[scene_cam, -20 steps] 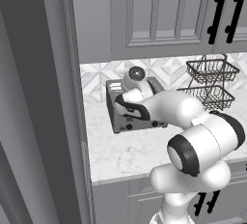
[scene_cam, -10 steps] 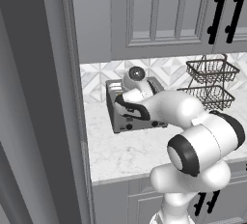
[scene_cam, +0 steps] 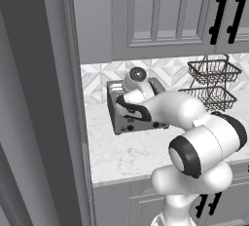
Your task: Start the toaster. Once the lever pops up, take the bread to the plate on the dining counter.
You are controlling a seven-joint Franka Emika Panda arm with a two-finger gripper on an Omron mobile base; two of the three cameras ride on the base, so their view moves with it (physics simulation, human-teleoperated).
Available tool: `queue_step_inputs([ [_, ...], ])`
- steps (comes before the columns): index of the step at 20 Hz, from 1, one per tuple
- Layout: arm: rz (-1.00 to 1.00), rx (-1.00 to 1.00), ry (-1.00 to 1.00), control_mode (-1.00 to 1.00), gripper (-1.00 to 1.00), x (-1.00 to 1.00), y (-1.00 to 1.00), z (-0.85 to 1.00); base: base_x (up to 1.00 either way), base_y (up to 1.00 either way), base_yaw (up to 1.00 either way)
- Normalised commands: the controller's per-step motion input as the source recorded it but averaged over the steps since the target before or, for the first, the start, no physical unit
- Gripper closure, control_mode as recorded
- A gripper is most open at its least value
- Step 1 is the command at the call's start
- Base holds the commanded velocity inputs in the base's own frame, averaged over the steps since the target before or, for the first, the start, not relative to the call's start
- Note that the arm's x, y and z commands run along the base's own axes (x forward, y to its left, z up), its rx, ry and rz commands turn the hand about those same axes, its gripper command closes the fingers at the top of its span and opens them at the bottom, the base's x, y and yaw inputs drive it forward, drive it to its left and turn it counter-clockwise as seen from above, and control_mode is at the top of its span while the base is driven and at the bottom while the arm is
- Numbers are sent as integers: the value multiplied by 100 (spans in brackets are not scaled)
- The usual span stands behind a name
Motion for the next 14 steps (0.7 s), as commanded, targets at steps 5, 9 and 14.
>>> queue_step_inputs([
  [5,0,0,0,-100,-100,0,0,0,0,0,0],
  [9,0,0,0,-100,-100,0,0,0,0,0,0],
  [14,0,0,0,-100,-100,0,0,0,0,0,0],
])
